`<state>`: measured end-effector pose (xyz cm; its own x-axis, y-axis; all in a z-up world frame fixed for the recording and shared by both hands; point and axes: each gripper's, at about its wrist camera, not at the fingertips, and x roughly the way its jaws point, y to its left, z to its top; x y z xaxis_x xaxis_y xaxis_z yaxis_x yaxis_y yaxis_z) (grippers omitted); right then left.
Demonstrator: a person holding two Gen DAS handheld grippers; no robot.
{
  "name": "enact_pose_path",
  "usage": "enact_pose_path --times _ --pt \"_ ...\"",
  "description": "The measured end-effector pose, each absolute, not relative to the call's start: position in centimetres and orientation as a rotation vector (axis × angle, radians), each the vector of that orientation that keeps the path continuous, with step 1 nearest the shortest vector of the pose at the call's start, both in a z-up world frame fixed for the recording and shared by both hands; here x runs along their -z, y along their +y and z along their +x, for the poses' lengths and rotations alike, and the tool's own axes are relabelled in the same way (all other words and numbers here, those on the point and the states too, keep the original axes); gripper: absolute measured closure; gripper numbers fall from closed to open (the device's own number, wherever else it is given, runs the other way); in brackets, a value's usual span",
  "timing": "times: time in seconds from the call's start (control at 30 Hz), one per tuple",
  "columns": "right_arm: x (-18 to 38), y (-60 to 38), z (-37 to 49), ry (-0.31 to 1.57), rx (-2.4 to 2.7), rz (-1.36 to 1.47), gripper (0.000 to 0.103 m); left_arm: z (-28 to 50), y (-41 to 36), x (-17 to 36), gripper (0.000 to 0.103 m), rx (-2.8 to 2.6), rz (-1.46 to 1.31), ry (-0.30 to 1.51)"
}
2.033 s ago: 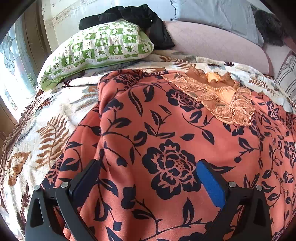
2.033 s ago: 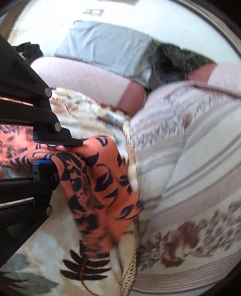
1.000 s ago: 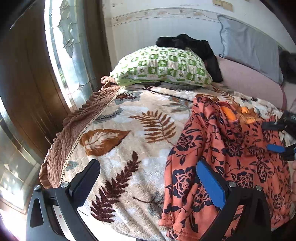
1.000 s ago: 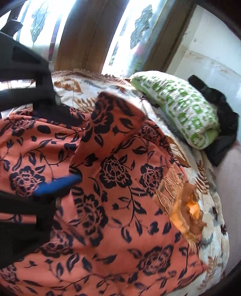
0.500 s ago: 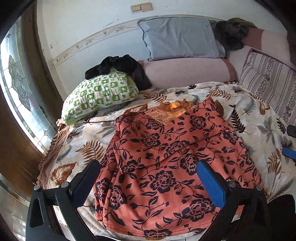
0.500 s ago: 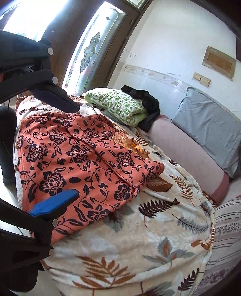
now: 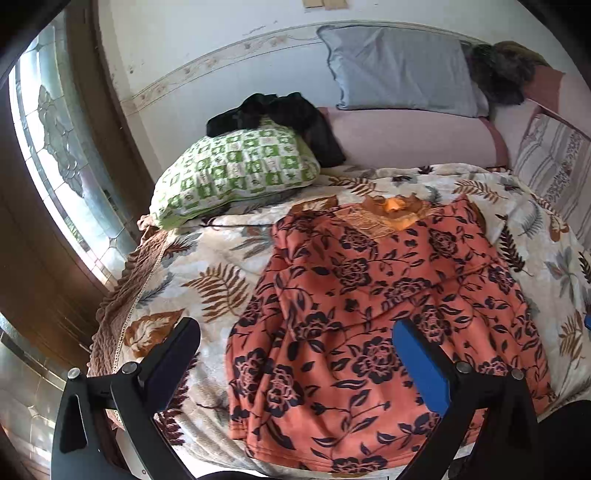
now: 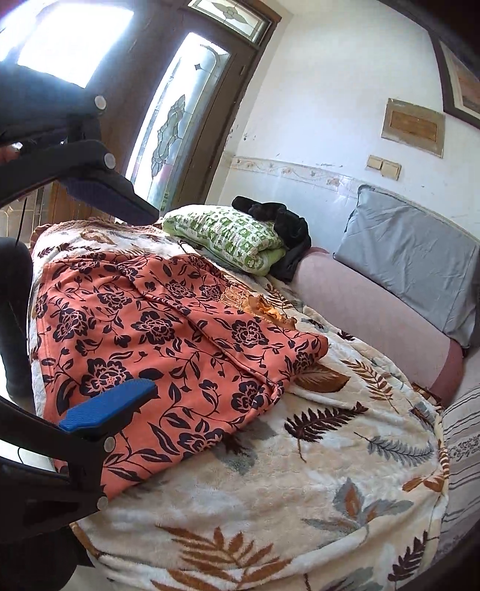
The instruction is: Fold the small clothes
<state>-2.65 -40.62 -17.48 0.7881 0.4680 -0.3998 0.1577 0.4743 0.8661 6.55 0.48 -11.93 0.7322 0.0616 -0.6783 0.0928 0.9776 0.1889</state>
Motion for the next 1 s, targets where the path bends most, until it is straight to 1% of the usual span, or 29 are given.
enact_pose_path --times 0.1,0.17,0.27,0.4,0.57,0.67,0.77,0.83,0.87,0.9,0.93,0.97,1.0 --pt "18.6 -40.7 -1.0 0.647 -0.242 1.139 0.018 8.9 6.0 12.8 0.0 -0.093 0.156 0.779" --pt "19.3 -40.0 0.8 0.656 -0.265 1.147 0.023 10.3 9.3 13.7 0.0 -0.159 0.138 0.793" --pt "20.5 -38.1 4.5 0.719 -0.286 1.122 0.023 12.2 12.9 15.3 0.0 -0.223 0.127 0.828" --pt "22.3 -36.7 9.7 0.753 -0.281 1.115 0.024 15.2 15.9 17.7 0.0 -0.252 0.109 0.887" --pt "24.2 -33.8 16.8 0.825 -0.307 1.07 0.024 17.7 15.9 19.2 0.0 -0.208 0.05 0.934" --pt "25.2 -31.5 19.9 0.874 -0.346 1.022 0.024 18.6 13.7 19.9 0.0 -0.098 0.01 0.941" --pt "26.3 -30.0 21.2 0.922 -0.37 0.961 0.024 20.7 10.6 21.4 0.0 0.001 0.003 0.989" --pt "27.2 -30.1 21.4 0.932 -0.37 0.94 0.024 22.5 8.8 22.4 0.011 0.063 -0.005 1.009" --pt "27.7 -30.5 21.4 0.932 -0.367 0.941 0.024 23.6 7.9 23.0 0.021 0.087 -0.002 1.02" --pt "28.2 -31.1 21.5 0.928 -0.37 0.954 0.024 24.6 7.2 23.7 0.036 0.094 0.001 1.042" --pt "28.7 -31.8 21.6 0.922 -0.371 0.975 0.024 25.5 6.6 24.4 0.045 0.098 -0.005 1.073" --pt "29.2 -32.4 21.9 0.916 -0.367 0.998 0.024 26.2 6.0 25.1 0.063 0.12 -0.02 1.107" --pt "29.7 -33.1 22.2 0.91 -0.361 1.021 0.024 26.8 5.4 25.7 0.067 0.15 -0.034 1.134"
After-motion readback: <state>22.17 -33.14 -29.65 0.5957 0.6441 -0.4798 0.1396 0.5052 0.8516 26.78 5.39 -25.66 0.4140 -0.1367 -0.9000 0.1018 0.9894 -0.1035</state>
